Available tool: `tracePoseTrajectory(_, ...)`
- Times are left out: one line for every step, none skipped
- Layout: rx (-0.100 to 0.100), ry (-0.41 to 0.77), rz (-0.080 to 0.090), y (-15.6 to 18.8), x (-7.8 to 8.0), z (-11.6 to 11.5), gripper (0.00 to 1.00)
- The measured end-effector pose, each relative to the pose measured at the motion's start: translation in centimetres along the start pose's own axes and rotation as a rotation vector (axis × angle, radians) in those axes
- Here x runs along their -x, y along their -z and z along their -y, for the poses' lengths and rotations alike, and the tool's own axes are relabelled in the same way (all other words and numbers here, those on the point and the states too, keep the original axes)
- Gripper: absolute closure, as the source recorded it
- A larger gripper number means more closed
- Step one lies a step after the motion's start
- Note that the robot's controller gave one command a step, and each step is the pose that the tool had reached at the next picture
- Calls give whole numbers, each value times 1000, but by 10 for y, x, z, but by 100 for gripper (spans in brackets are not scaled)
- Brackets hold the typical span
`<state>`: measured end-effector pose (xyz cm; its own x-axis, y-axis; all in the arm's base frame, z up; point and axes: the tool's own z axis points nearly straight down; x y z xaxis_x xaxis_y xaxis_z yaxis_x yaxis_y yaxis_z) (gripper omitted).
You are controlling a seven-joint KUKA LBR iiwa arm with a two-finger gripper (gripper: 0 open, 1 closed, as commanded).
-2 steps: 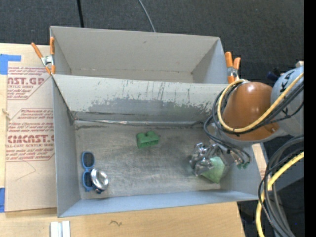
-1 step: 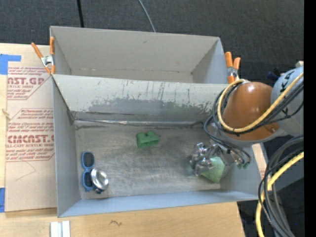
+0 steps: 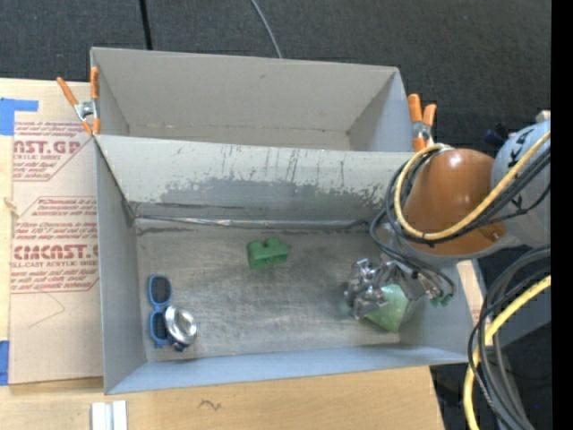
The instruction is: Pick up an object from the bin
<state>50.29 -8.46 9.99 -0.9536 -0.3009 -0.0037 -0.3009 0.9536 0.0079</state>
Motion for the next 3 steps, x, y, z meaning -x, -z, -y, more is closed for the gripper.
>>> tracePoseTrajectory(-6, -3, -3, 0, -2, 4, 0)
tracePoseTrajectory(0, -254, 1, -23, -21, 30, 0)
tracePoseTrajectory(-1, -256, 2, -22, -21, 31, 100)
